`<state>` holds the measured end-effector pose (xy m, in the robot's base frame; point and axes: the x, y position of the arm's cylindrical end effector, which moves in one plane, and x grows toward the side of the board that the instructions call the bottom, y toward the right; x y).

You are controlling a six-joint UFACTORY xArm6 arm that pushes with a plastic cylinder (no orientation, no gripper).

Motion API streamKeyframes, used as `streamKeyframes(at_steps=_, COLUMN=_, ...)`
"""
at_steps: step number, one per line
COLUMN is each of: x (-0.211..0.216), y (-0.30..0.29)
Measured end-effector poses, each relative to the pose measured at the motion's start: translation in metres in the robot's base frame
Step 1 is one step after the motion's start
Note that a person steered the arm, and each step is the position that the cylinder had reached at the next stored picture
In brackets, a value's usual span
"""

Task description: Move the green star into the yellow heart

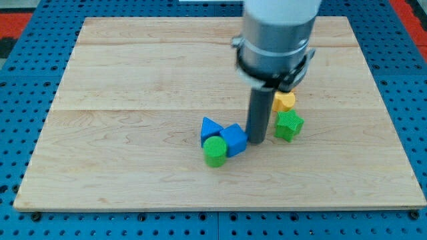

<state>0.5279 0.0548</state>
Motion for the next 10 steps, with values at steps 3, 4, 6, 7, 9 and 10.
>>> streamKeyframes(at_steps=3, x=-0.017, y=0.043)
streamKeyframes(at_steps=4, x=-0.039, y=0.044)
streamKeyframes(at_steps=6, x=-0.017, y=0.064)
streamKeyframes(at_steps=7, x=-0.03, y=0.071)
streamKeyframes(at_steps=9, x=-0.056, y=0.08)
streamKeyframes(at_steps=10, x=-0.064, y=0.085)
